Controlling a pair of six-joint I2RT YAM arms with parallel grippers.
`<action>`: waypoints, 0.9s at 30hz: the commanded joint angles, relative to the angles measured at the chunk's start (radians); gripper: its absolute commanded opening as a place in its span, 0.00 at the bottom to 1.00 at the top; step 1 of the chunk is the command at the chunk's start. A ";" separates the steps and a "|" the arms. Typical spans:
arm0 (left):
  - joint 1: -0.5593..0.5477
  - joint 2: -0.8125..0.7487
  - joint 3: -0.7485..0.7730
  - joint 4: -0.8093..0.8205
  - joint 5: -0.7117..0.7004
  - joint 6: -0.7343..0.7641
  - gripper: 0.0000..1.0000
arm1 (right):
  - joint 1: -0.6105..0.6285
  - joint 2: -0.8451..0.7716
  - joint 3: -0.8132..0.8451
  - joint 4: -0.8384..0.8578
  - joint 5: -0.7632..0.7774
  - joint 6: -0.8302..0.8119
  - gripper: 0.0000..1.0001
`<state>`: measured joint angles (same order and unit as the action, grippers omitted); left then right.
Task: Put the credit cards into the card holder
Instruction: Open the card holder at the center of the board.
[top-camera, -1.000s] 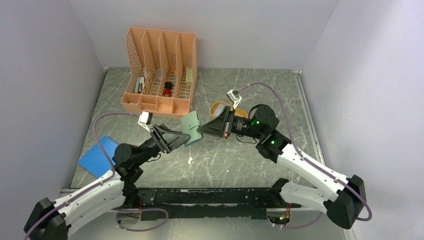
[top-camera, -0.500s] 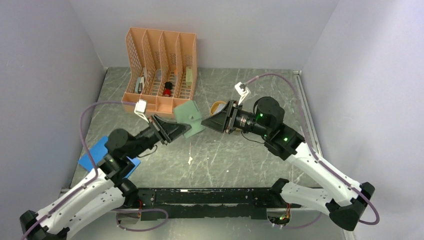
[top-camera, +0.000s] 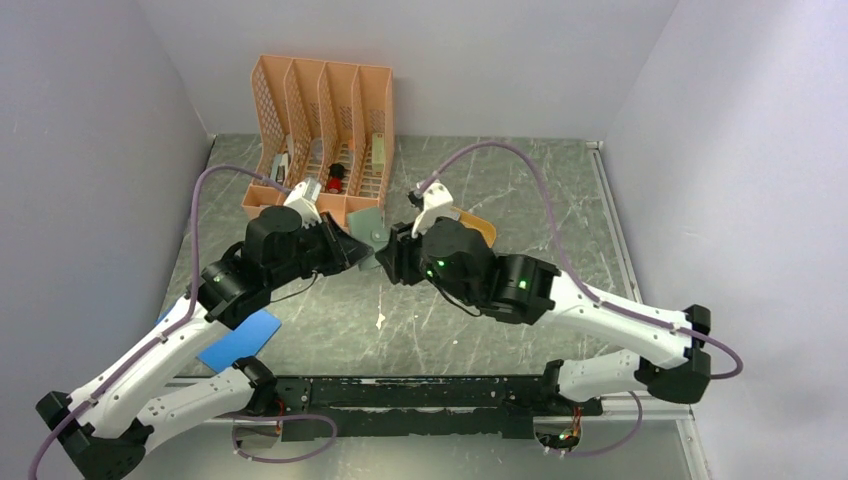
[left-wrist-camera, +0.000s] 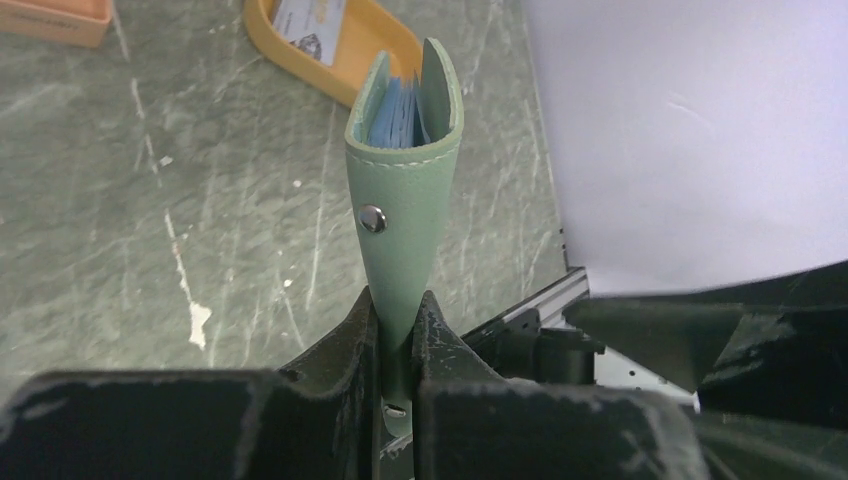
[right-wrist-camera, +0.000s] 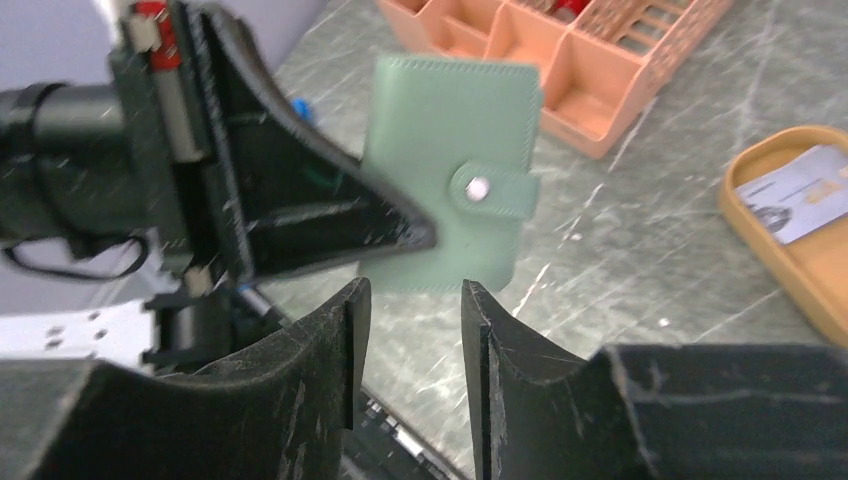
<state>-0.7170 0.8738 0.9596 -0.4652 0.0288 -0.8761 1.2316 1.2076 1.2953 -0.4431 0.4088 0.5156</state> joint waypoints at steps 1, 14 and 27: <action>-0.005 -0.018 0.079 -0.077 -0.027 0.040 0.05 | 0.009 0.079 0.094 -0.032 0.197 -0.078 0.43; -0.004 -0.023 0.074 -0.076 -0.027 0.050 0.05 | 0.009 0.227 0.208 -0.048 0.199 -0.084 0.43; -0.004 -0.037 0.080 -0.073 -0.027 0.058 0.05 | 0.009 0.365 0.333 -0.208 0.277 -0.058 0.38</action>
<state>-0.7170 0.8562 1.0077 -0.5632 -0.0025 -0.8337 1.2366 1.5375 1.5921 -0.5735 0.6357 0.4465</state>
